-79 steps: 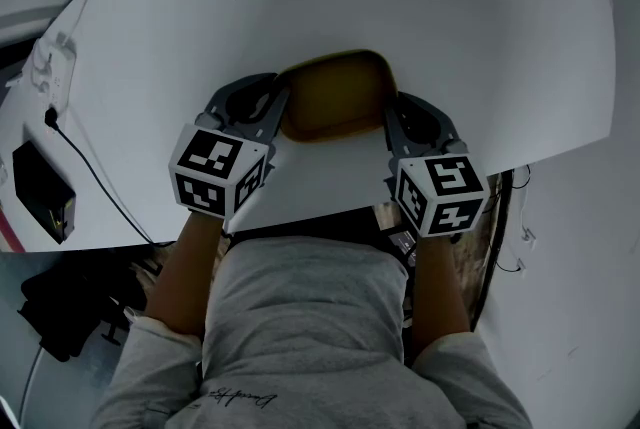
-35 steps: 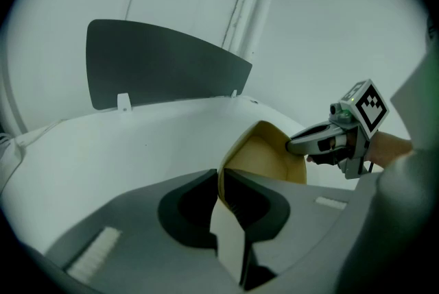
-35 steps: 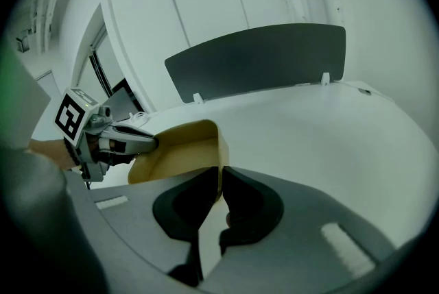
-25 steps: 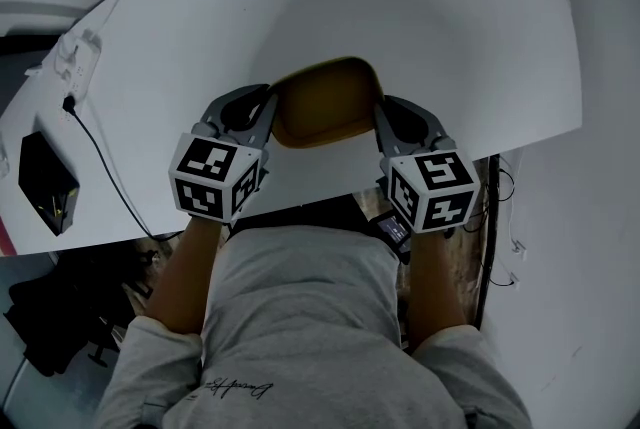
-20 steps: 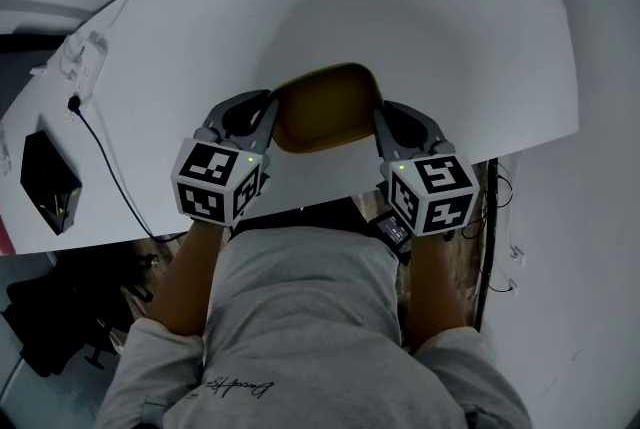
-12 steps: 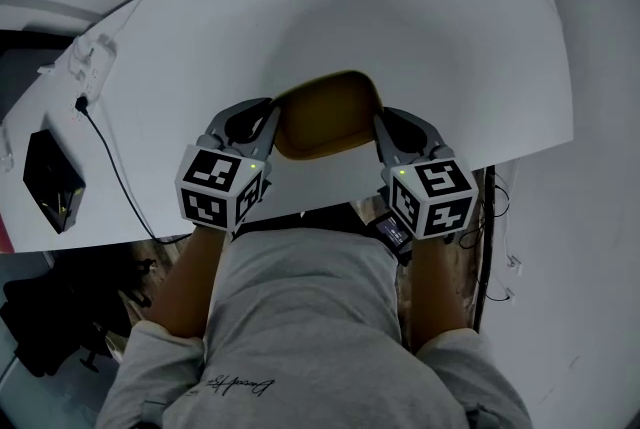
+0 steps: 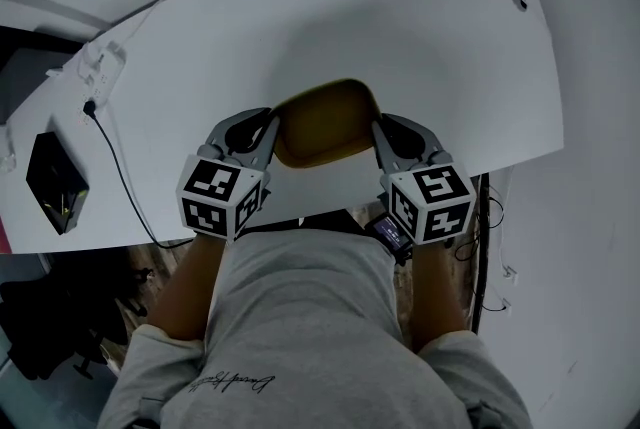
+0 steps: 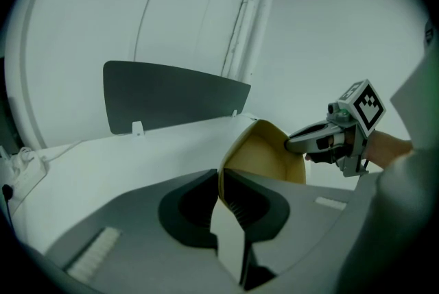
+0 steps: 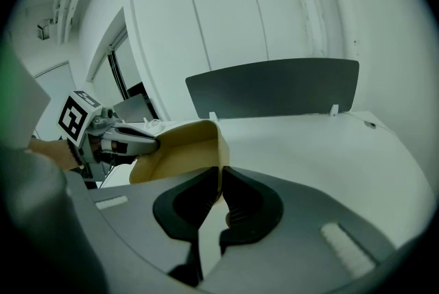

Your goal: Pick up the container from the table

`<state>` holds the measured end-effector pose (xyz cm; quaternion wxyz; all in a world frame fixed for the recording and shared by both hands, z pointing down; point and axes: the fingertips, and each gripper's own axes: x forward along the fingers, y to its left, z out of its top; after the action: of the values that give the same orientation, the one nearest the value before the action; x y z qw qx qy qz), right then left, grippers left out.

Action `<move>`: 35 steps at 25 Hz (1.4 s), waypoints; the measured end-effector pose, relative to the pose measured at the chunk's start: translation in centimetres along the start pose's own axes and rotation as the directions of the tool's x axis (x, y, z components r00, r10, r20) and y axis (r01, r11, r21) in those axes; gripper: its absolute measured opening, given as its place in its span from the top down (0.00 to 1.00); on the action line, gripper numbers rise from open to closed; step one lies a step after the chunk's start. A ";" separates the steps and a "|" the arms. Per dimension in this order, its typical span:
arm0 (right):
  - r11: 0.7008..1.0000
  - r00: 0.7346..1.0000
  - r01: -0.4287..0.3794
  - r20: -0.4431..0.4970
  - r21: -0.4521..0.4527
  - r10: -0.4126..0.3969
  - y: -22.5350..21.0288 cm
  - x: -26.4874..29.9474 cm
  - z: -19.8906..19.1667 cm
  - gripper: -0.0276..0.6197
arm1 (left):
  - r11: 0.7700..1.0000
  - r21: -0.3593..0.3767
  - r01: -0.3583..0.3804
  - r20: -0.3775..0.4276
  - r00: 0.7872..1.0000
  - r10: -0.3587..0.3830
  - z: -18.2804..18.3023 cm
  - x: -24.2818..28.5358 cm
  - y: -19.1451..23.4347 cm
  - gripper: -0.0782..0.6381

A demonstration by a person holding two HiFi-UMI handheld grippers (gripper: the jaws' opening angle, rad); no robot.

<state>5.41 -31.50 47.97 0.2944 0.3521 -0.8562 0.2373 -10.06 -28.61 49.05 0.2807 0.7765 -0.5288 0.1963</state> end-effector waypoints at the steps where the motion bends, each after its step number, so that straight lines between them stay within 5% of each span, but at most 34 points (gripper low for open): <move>1: 1.000 1.000 -0.001 0.003 -0.004 0.001 0.0 -0.2 0.2 0.90 | 1.000 0.000 0.000 0.005 1.000 0.000 0.2 -0.2 -0.1 0.85; 35: 0.998 0.998 -0.008 0.067 -0.058 0.012 2.6 -3.2 3.4 0.90 | 0.999 -0.017 -0.028 0.088 0.996 0.029 2.6 -4.4 -0.4 0.85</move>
<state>4.18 -30.45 42.87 0.2743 0.3471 -0.8738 0.2019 -11.27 -27.07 44.29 0.2602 0.7746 -0.5533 0.1616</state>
